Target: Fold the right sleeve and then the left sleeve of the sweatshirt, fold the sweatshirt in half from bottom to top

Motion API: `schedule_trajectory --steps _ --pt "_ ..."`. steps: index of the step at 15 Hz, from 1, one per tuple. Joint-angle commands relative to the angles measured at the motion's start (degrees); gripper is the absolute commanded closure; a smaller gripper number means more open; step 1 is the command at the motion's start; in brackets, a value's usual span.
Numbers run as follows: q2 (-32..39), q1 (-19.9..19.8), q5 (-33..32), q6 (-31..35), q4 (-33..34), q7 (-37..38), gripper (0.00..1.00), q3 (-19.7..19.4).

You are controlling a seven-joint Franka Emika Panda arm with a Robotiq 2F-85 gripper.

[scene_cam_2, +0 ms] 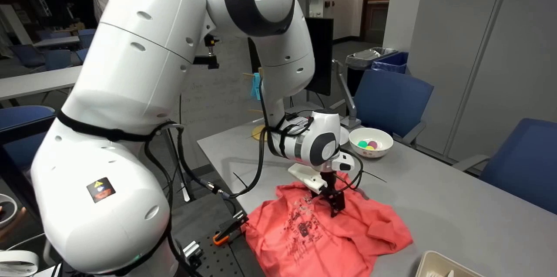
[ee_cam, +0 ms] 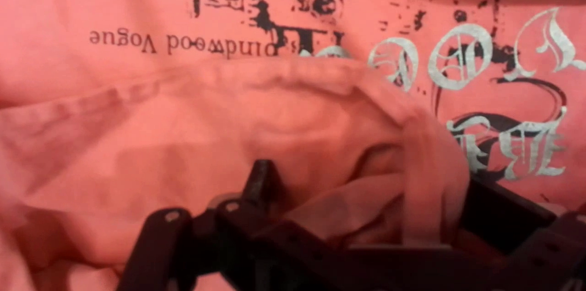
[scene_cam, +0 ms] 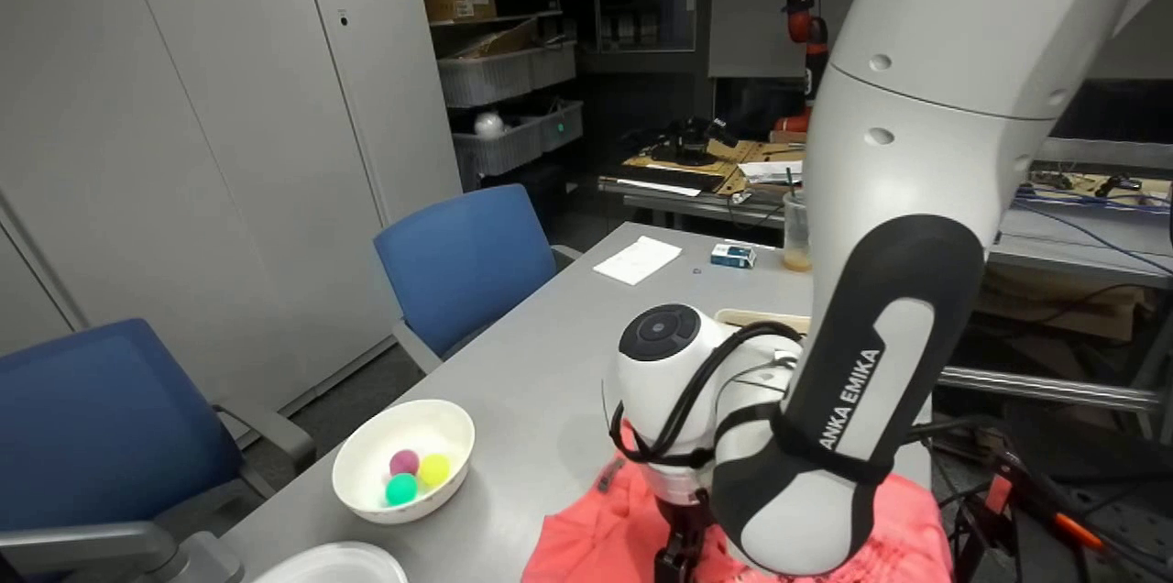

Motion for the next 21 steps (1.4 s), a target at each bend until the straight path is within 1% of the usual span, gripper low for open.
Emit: schedule_trajectory --steps 1,4,13,18,21 --pt "4.6 -4.0 2.8 -2.9 7.1 -5.1 0.0 3.2" --pt "6.3 -4.6 2.9 -5.3 11.5 -6.5 0.0 3.6" --pt "11.3 -3.8 2.1 -10.1 24.5 -6.3 0.0 2.8" --pt "13.7 -3.8 2.1 -12.2 29.6 -6.0 0.0 2.6" --pt "13.9 -3.1 1.8 -11.6 30.9 -4.8 0.0 1.7"
